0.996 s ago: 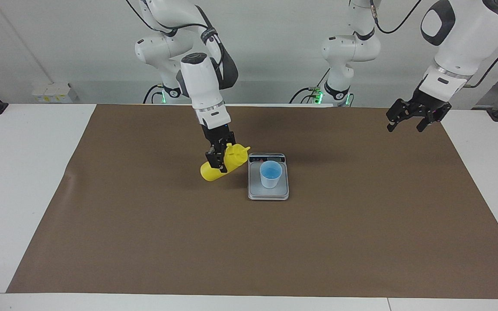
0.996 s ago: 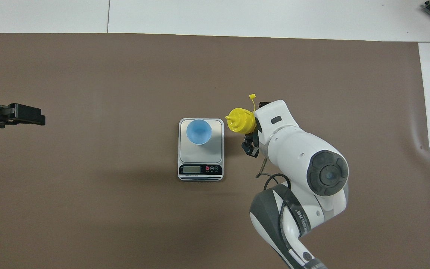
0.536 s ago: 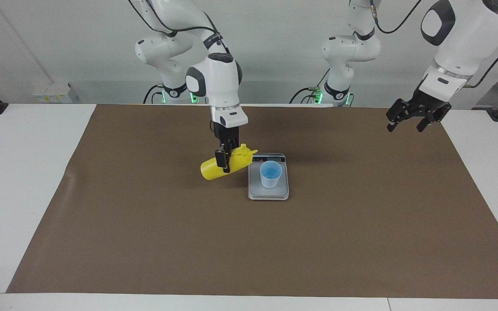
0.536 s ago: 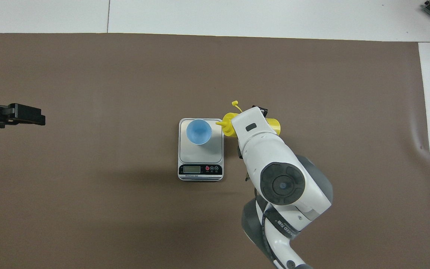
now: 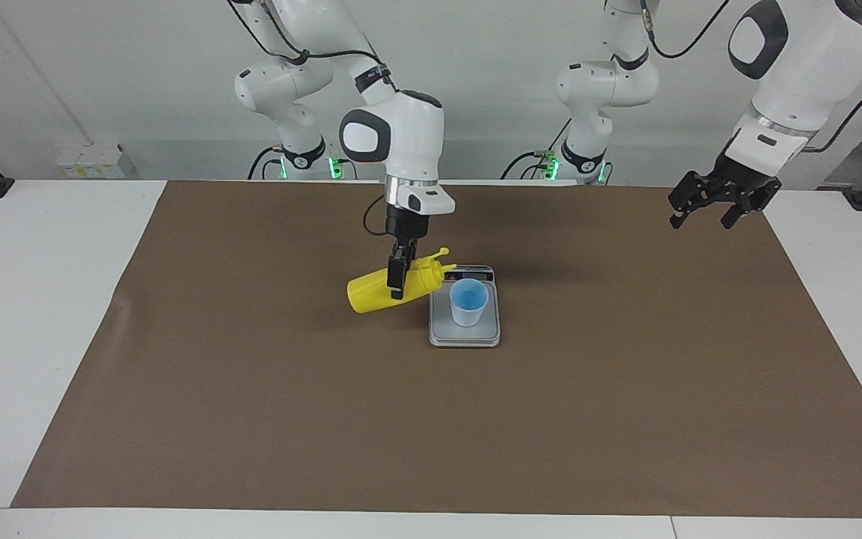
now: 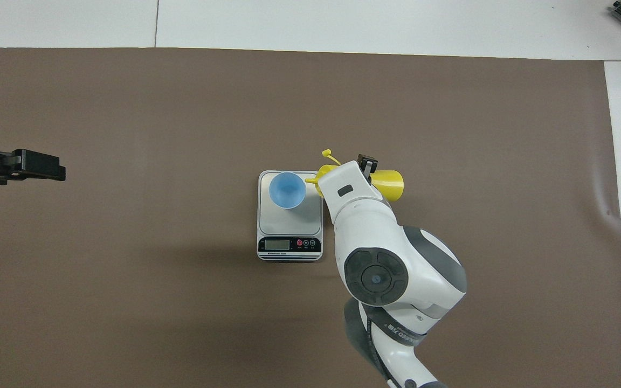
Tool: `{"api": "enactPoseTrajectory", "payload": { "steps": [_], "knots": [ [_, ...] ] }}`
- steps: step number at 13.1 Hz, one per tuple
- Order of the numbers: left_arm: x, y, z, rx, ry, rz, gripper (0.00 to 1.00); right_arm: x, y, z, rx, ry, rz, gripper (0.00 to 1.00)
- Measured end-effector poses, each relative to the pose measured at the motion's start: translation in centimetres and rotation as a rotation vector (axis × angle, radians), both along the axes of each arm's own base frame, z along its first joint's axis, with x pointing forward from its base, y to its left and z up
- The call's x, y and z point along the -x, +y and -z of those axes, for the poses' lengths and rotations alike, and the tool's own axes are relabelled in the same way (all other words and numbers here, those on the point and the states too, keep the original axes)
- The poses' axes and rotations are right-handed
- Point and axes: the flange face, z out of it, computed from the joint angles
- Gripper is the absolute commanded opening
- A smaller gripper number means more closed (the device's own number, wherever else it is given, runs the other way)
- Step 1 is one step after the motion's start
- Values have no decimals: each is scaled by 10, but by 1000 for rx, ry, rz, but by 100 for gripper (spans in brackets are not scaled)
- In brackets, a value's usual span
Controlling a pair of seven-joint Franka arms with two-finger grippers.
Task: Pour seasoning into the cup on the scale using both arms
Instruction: 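Carry the yellow bottle with the right gripper over the blue cup, then tilt the yellow bottle nozzle down into the blue cup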
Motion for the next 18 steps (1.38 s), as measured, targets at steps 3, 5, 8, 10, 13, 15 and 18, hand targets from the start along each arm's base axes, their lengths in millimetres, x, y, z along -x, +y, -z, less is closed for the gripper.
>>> {"api": "enactPoseTrajectory", "payload": {
  "steps": [3, 5, 8, 10, 13, 15, 18],
  "knots": [
    [0, 0, 0, 0, 0, 0, 100, -2, 2, 8, 100, -65, -60, 19],
    [0, 0, 0, 0, 0, 0, 100, -3, 0, 9, 162, -96, -95, 12],
    [0, 0, 0, 0, 0, 0, 100, -6, -5, 21, 293, -157, -105, 8],
    [0, 0, 0, 0, 0, 0, 100, 1, 6, 35, 362, -188, -106, 8],
    [0, 0, 0, 0, 0, 0, 100, 24, 43, 65, 458, -271, -74, 8],
    [0, 0, 0, 0, 0, 0, 100, 29, 56, 80, 477, -309, -84, 8],
    [0, 0, 0, 0, 0, 0, 100, 24, 52, 85, 488, -358, -78, 8]
  ]
}}
